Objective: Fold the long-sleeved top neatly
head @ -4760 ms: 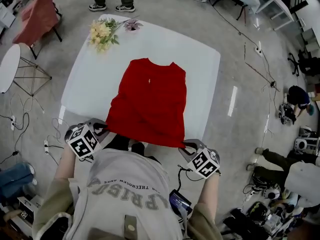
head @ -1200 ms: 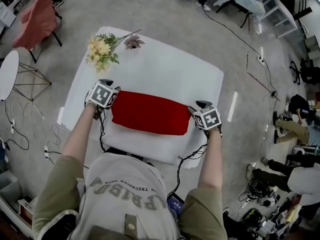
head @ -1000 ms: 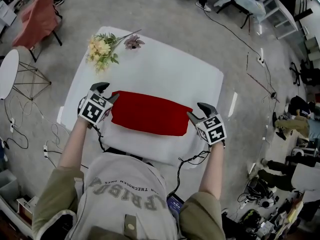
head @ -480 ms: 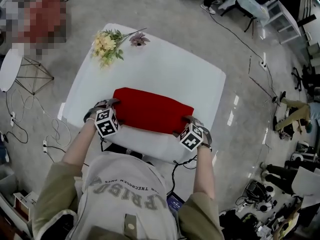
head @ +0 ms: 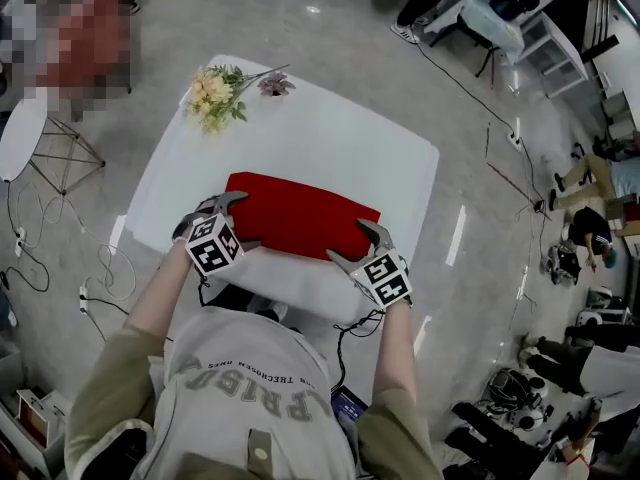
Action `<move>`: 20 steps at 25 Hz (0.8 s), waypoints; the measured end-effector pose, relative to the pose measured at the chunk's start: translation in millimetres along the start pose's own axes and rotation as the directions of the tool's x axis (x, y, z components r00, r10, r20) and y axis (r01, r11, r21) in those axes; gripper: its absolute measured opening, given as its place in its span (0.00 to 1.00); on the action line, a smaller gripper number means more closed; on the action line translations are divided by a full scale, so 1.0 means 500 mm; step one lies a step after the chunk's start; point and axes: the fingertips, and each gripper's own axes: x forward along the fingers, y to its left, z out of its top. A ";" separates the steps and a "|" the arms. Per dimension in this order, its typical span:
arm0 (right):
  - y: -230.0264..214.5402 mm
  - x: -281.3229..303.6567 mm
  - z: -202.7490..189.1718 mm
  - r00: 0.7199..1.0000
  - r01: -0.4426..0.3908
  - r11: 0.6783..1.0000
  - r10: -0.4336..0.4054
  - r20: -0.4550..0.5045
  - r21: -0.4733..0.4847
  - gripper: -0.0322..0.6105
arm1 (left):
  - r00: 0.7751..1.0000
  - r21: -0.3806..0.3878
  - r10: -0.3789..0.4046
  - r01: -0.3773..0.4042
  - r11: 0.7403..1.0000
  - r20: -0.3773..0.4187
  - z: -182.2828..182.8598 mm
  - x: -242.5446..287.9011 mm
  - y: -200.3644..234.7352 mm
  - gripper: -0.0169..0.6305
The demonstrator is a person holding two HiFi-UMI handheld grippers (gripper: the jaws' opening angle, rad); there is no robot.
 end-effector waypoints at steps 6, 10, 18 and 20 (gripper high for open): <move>0.134 0.158 -0.011 0.966 -0.162 0.964 0.112 -0.235 -0.209 0.60 | 0.984 0.158 -0.055 0.082 0.984 -0.168 -0.013 0.092 -0.094 0.66; 0.143 0.198 -0.090 0.920 -0.203 0.955 0.110 -0.377 -0.215 0.60 | 0.970 0.213 -0.061 0.113 0.970 -0.235 -0.052 0.116 -0.107 0.67; 0.078 0.065 0.031 0.996 0.081 0.997 -0.081 0.043 -0.018 0.60 | 0.998 0.040 0.055 -0.055 0.998 -0.010 -0.002 0.030 -0.054 0.67; 0.036 -0.021 0.074 0.944 0.211 0.968 -0.238 0.230 0.133 0.60 | 0.973 -0.150 0.170 -0.147 0.978 0.156 0.043 -0.040 -0.015 0.67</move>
